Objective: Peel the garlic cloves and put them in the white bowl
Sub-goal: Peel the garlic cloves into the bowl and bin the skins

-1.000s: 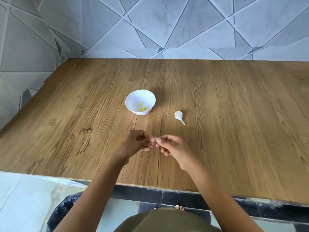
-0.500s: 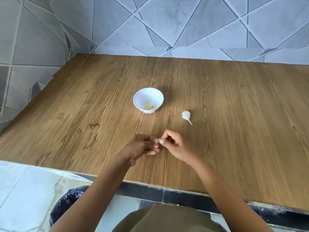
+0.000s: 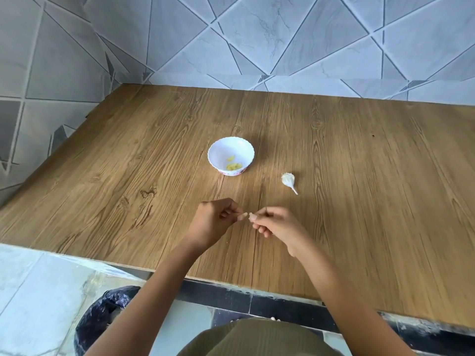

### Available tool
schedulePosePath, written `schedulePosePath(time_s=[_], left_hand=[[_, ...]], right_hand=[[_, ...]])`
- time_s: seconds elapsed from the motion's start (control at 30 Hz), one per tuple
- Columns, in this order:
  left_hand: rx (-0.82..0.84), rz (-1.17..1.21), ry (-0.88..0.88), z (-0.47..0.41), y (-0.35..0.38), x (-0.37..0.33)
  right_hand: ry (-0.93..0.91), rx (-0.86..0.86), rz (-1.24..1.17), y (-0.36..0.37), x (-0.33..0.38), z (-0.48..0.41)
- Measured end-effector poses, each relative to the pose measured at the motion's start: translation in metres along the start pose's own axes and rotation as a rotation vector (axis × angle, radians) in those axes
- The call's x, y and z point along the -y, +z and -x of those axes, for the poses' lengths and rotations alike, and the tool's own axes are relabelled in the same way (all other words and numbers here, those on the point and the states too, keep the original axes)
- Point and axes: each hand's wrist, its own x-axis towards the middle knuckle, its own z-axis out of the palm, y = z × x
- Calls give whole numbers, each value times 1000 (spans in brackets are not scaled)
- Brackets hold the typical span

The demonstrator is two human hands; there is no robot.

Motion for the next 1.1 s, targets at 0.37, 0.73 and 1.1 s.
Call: schedulePosePath(time_s=[0.37, 0.73, 1.1], left_hand=[[2, 210, -297, 2, 0, -6], [75, 323, -301, -1, -3, -17], [-26, 417, -522, -2, 11, -22]], right_hand=[[-395, -182, 381, 10, -19, -8], [-217, -23, -134, 7, -5, 1], [-921, -577, 643, 22, -37, -9]])
